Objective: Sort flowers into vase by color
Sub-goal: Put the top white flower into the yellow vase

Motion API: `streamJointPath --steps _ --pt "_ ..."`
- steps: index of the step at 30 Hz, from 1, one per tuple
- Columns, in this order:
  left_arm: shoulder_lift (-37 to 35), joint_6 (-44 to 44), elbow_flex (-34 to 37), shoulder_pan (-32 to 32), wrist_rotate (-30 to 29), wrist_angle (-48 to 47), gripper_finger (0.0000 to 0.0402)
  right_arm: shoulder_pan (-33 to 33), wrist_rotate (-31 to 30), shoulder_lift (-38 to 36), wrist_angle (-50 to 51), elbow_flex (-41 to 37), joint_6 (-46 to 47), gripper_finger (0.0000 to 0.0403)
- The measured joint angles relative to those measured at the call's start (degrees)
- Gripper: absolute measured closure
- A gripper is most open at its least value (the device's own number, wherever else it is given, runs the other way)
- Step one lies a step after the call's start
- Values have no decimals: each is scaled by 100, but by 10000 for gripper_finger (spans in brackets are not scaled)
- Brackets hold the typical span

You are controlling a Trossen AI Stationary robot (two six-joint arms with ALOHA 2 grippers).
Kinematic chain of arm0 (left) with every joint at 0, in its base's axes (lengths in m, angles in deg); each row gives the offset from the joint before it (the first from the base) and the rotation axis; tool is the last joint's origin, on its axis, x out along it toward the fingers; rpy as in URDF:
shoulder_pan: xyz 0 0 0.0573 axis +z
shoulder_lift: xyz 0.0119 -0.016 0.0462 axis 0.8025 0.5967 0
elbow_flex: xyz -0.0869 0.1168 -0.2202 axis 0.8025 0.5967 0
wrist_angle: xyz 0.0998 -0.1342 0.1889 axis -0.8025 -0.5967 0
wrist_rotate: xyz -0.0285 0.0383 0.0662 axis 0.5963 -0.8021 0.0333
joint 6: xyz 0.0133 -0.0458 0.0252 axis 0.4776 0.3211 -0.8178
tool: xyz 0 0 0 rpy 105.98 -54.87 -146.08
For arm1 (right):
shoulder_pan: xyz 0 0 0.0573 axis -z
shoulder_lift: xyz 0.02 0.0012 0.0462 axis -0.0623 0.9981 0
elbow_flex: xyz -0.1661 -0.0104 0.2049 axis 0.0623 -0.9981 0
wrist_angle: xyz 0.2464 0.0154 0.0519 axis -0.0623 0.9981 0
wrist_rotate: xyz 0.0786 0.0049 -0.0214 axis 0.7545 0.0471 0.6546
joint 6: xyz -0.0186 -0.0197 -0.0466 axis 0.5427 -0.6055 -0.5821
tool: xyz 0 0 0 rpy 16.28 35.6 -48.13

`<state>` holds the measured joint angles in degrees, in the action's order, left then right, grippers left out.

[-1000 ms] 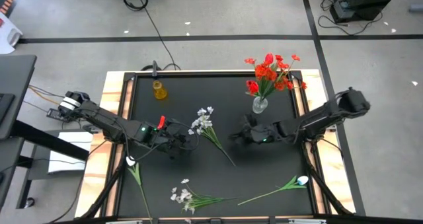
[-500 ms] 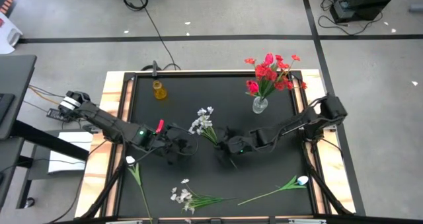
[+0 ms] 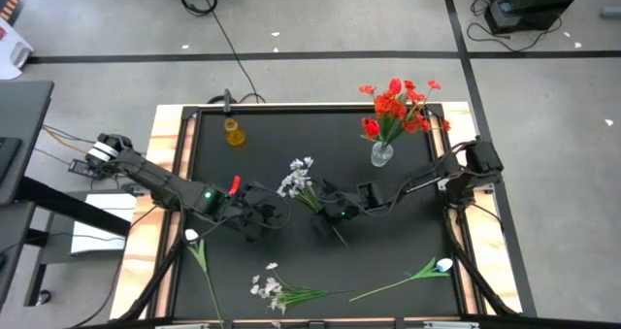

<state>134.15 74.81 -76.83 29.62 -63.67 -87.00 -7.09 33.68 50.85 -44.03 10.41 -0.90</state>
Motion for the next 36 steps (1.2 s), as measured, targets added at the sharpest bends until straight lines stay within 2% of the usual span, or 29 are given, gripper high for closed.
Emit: streamJointPath --steps 5,11,14,20,24,27,30,36 --pt "0 -359 0 18 -2 56 246 31 3 -8 1087 256 -390 300" --pt "0 -777 0 101 -2 101 246 81 -16 -8 1397 279 -693 281" --pt "0 -616 0 120 -4 121 246 117 -35 -8 1405 279 -824 256" --pt "0 -599 0 132 -101 136 246 196 -469 26 1336 279 -1005 183" --pt "0 -599 0 142 -133 133 246 301 -370 84 1184 275 -1199 153" --pt "0 -604 0 145 -132 117 246 301 -127 220 876 275 -1413 151" --pt "0 -690 0 144 -131 61 246 206 -265 486 766 281 -1461 158" --pt "0 -730 0 102 -131 -107 246 198 -321 935 769 301 -759 182"
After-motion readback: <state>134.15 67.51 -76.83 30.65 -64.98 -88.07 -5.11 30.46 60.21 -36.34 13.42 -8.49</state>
